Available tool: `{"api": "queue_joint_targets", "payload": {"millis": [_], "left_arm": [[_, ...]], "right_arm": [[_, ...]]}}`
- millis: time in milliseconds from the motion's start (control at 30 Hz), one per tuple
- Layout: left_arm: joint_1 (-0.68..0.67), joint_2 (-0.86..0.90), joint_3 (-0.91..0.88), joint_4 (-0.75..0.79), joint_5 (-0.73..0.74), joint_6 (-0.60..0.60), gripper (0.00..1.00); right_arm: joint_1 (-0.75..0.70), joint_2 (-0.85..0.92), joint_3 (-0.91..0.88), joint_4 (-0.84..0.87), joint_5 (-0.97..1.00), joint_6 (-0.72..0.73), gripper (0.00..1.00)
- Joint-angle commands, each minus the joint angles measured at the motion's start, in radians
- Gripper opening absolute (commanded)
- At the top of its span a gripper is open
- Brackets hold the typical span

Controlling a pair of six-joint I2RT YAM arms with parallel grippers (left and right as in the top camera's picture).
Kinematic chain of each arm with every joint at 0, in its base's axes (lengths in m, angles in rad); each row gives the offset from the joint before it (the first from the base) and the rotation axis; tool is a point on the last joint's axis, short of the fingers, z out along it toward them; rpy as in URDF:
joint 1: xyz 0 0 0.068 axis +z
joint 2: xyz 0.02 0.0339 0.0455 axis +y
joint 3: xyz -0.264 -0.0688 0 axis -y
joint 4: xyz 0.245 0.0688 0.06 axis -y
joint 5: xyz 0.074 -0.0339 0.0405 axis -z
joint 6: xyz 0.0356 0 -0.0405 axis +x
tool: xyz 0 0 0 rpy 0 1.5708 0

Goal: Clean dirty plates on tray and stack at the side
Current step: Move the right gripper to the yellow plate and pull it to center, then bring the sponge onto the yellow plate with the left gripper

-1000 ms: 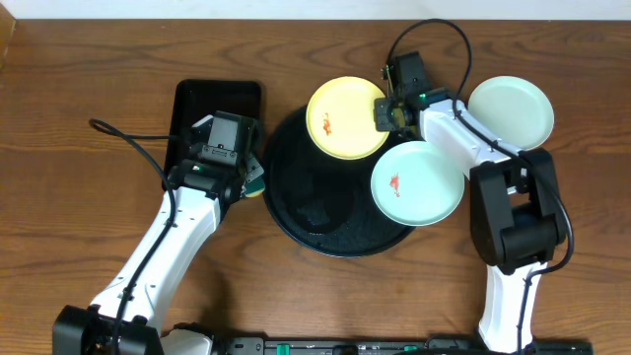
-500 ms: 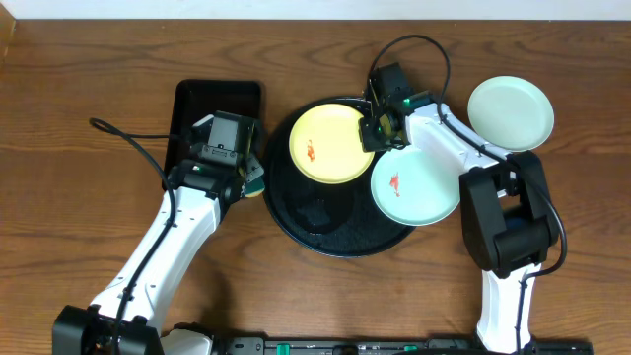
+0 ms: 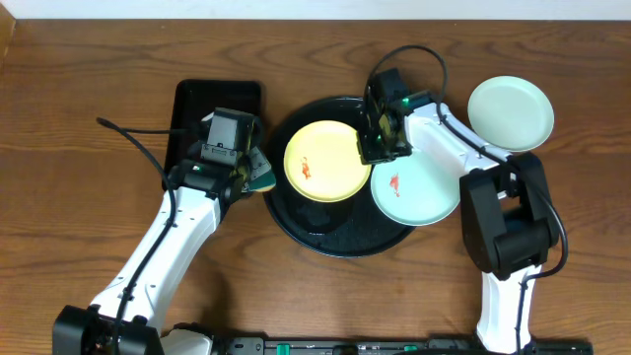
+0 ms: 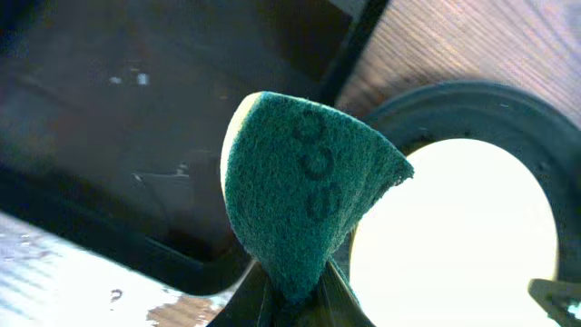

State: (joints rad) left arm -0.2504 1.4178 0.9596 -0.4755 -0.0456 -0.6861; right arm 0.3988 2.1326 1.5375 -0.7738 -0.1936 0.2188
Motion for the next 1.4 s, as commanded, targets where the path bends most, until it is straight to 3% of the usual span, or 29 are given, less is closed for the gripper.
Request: {"api": "queue_joint_targets", "payload": {"millis": [0, 300, 667, 933, 1200, 1367], "left_arm": [[0.002, 0.008, -0.007, 0.003, 0.039, 0.019, 0.08], [0.002, 0.008, -0.007, 0.014, 0.166, 0.019, 0.08], [-0.06, 0.029, -0.007, 0.064, 0.176, -0.052, 0.08], [-0.103, 0.185, -0.007, 0.175, 0.177, -0.191, 0.08], [-0.163, 0.325, -0.007, 0.389, 0.288, -0.195, 0.08], [-0.171, 0.369, -0.007, 0.405, 0.265, -0.195, 0.08]], "right_arm": [[0.05, -0.012, 0.002, -0.029, -0.025, -0.019, 0.01], [0.101, -0.012, 0.002, -0.047, 0.06, -0.033, 0.01], [0.117, -0.012, 0.002, -0.055, 0.051, -0.033, 0.01], [0.12, -0.012, 0.002, -0.055, 0.051, -0.033, 0.01], [0.12, -0.012, 0.002, -0.05, 0.051, -0.033, 0.01], [0.12, -0.012, 0.002, -0.05, 0.051, -0.033, 0.01]]}}
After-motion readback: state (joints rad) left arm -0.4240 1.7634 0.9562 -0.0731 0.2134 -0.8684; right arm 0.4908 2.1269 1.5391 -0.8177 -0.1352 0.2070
